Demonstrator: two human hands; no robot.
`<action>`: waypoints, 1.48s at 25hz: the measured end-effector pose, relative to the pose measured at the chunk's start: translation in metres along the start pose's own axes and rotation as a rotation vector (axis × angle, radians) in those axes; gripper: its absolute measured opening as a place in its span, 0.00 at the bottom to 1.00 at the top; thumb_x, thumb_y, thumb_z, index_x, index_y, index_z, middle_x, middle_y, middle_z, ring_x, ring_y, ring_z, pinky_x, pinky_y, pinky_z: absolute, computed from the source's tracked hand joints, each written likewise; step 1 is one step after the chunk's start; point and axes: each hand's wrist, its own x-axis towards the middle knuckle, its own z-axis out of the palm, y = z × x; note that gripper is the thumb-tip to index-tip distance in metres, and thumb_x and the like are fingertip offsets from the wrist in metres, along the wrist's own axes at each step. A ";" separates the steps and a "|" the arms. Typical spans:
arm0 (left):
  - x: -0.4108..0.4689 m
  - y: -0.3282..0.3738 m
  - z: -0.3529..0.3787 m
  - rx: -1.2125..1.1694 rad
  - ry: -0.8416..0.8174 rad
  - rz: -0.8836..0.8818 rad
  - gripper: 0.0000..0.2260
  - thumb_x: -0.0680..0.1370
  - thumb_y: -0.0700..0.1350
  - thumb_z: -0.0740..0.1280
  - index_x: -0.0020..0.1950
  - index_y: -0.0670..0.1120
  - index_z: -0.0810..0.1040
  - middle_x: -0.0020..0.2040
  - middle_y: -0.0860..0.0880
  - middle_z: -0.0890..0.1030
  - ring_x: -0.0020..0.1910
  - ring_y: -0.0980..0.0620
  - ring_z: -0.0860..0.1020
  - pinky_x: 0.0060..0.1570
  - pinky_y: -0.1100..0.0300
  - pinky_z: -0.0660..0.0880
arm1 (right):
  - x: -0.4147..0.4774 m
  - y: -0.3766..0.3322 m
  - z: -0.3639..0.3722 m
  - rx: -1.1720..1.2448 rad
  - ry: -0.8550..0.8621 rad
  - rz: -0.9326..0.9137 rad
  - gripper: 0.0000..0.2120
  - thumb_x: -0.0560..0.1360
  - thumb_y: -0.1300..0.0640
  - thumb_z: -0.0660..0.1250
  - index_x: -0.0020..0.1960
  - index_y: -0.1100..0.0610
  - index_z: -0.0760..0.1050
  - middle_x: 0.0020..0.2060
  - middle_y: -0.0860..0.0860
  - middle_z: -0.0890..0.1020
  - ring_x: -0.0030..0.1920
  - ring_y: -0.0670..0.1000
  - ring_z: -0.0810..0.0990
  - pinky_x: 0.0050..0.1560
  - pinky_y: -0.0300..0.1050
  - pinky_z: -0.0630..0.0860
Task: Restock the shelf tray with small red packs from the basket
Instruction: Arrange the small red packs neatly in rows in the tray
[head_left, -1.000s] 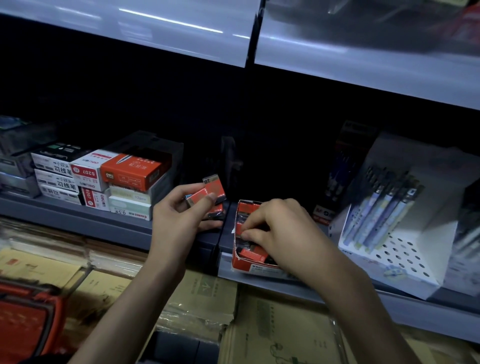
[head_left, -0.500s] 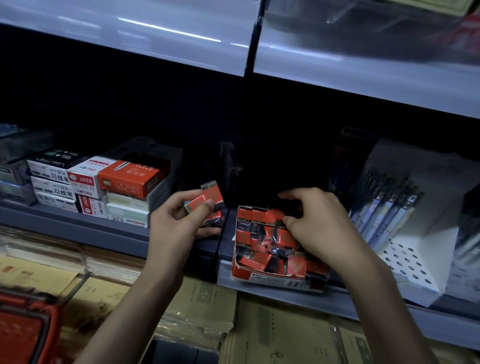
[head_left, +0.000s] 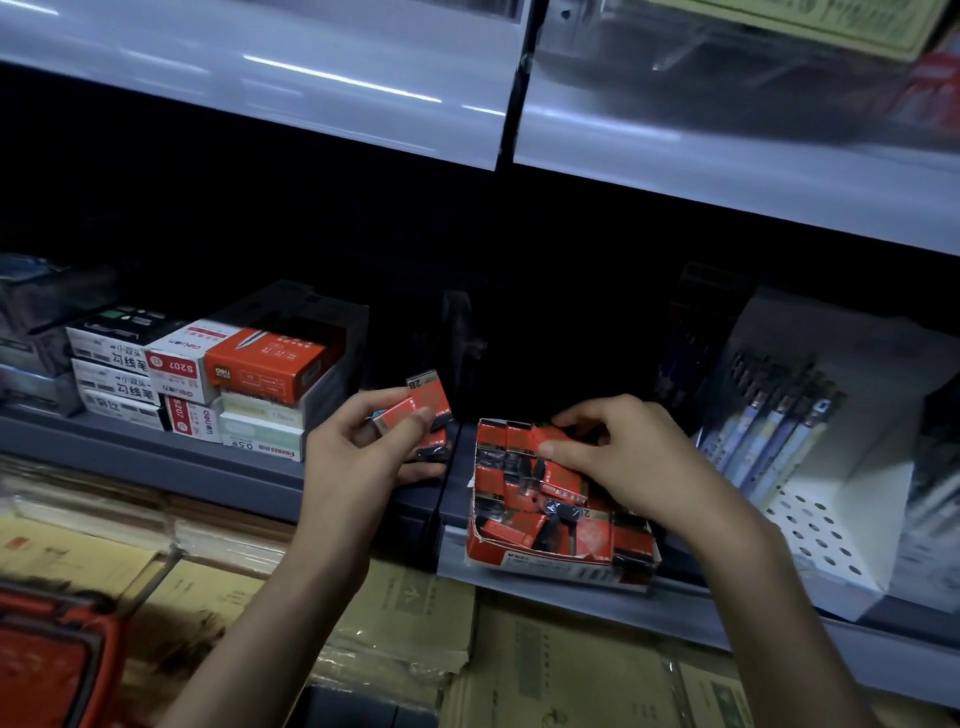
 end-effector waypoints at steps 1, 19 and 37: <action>0.000 0.000 0.000 -0.001 0.001 -0.002 0.08 0.78 0.36 0.73 0.56 0.42 0.83 0.45 0.45 0.88 0.43 0.46 0.87 0.35 0.62 0.82 | -0.001 -0.002 0.002 -0.016 0.045 -0.003 0.22 0.73 0.43 0.75 0.65 0.47 0.80 0.53 0.44 0.82 0.50 0.44 0.79 0.47 0.39 0.74; -0.002 0.001 -0.001 0.023 0.004 0.004 0.09 0.78 0.36 0.73 0.57 0.42 0.82 0.45 0.45 0.88 0.43 0.47 0.88 0.34 0.63 0.82 | -0.020 -0.035 0.003 0.416 -0.150 -0.129 0.17 0.72 0.65 0.78 0.51 0.44 0.82 0.48 0.47 0.85 0.46 0.47 0.86 0.52 0.51 0.84; 0.001 -0.001 -0.002 0.007 -0.006 0.005 0.09 0.77 0.36 0.73 0.58 0.42 0.82 0.46 0.44 0.88 0.44 0.44 0.88 0.35 0.61 0.82 | -0.032 -0.044 -0.001 0.111 -0.076 -0.140 0.12 0.70 0.48 0.80 0.53 0.44 0.85 0.45 0.39 0.82 0.41 0.33 0.78 0.39 0.29 0.72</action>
